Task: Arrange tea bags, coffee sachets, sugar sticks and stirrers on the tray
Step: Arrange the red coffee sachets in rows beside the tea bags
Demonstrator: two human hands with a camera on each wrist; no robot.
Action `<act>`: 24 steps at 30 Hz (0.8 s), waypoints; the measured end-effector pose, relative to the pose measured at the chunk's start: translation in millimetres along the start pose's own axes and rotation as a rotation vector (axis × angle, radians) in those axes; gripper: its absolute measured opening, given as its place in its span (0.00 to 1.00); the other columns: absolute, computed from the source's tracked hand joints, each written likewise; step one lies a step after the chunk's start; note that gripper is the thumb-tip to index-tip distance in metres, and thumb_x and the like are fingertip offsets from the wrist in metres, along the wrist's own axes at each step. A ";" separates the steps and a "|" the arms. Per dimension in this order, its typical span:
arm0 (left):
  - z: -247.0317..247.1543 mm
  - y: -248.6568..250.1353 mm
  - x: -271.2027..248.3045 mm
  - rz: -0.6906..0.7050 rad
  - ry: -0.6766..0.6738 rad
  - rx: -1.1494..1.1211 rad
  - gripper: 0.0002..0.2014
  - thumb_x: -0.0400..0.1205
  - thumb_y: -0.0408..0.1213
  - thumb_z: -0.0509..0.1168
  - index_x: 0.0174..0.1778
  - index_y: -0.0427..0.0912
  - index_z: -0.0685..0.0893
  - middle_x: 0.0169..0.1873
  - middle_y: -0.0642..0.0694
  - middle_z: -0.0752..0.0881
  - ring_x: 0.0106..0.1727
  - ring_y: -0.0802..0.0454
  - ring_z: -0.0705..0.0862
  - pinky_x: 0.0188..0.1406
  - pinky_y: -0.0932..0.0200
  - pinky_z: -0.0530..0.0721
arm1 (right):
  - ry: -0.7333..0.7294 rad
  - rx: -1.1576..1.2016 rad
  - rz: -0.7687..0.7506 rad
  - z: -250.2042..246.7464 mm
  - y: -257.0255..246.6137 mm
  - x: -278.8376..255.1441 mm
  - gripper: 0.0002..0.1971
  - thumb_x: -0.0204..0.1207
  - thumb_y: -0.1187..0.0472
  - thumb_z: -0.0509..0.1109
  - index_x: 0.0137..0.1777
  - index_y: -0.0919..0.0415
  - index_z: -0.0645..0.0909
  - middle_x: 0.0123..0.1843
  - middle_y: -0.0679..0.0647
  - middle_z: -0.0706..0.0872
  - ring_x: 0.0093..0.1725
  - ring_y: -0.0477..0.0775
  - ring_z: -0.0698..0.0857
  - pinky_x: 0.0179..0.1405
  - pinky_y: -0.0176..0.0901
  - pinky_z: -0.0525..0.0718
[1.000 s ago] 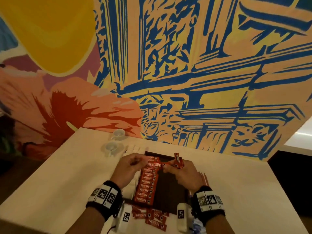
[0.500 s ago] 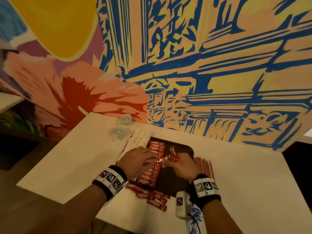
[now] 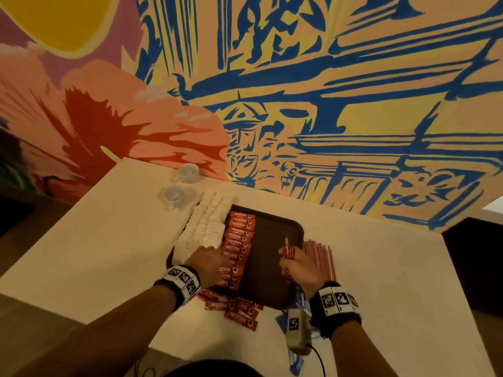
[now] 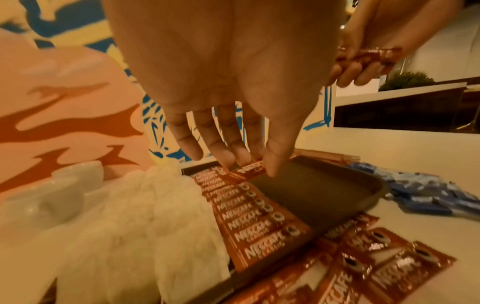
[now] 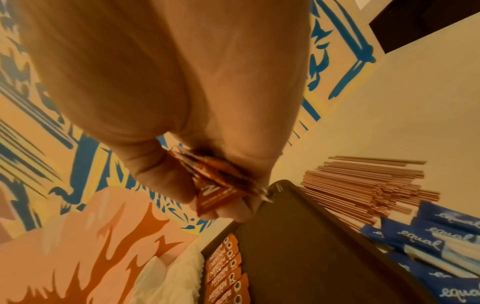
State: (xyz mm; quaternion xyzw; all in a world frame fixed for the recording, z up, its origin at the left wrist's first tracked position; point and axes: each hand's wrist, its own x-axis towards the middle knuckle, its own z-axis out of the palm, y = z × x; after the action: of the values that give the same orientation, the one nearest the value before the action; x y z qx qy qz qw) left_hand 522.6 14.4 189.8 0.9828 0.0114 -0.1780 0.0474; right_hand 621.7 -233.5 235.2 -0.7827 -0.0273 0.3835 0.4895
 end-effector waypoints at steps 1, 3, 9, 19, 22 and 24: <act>6.1 0.1 4.6 -0.003 -0.030 0.035 0.20 0.86 0.44 0.62 0.75 0.58 0.77 0.73 0.50 0.78 0.72 0.47 0.77 0.75 0.48 0.69 | 0.002 -0.009 0.011 -0.8 1.3 1.9 0.12 0.83 0.68 0.64 0.63 0.54 0.77 0.46 0.57 0.82 0.42 0.53 0.79 0.44 0.48 0.78; 18.2 1.3 13.4 -0.009 -0.081 0.089 0.20 0.85 0.42 0.62 0.73 0.56 0.78 0.71 0.48 0.80 0.71 0.45 0.77 0.75 0.47 0.68 | 0.008 -0.026 0.018 -2.3 5.2 6.9 0.14 0.81 0.70 0.65 0.62 0.53 0.78 0.51 0.59 0.84 0.46 0.54 0.81 0.49 0.49 0.80; 44.9 2.9 31.4 -0.025 -0.130 0.108 0.20 0.84 0.41 0.64 0.73 0.50 0.79 0.72 0.46 0.80 0.75 0.43 0.74 0.80 0.41 0.64 | 0.000 -0.087 -0.017 -3.5 10.6 16.1 0.22 0.79 0.71 0.70 0.67 0.47 0.77 0.59 0.56 0.85 0.60 0.55 0.84 0.68 0.54 0.82; 54.1 -5.6 37.8 0.039 -0.199 0.119 0.22 0.83 0.39 0.66 0.74 0.50 0.79 0.74 0.47 0.77 0.78 0.43 0.70 0.80 0.43 0.64 | -0.007 -0.060 -0.041 2.2 12.7 27.6 0.17 0.81 0.63 0.74 0.64 0.45 0.78 0.58 0.55 0.88 0.58 0.56 0.89 0.62 0.56 0.89; 49.7 -6.6 35.6 0.048 -0.196 0.108 0.20 0.83 0.39 0.66 0.72 0.50 0.81 0.73 0.47 0.79 0.76 0.44 0.72 0.79 0.45 0.66 | -0.018 -0.050 -0.058 4.6 7.8 26.2 0.13 0.81 0.62 0.74 0.62 0.50 0.80 0.55 0.57 0.90 0.56 0.60 0.90 0.57 0.56 0.90; 45.3 -7.9 33.1 0.045 -0.159 0.058 0.20 0.82 0.38 0.66 0.72 0.51 0.81 0.72 0.48 0.79 0.74 0.45 0.74 0.77 0.47 0.69 | -0.020 -0.040 -0.073 5.6 5.9 24.2 0.12 0.81 0.61 0.75 0.62 0.53 0.82 0.54 0.56 0.92 0.54 0.61 0.91 0.56 0.57 0.90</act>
State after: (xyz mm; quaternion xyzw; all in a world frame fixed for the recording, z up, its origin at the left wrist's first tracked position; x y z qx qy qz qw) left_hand 537.4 18.0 135.3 0.9665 -0.0196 -0.2547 0.0238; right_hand 633.3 -222.3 215.4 -0.7869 -0.0685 0.3724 0.4873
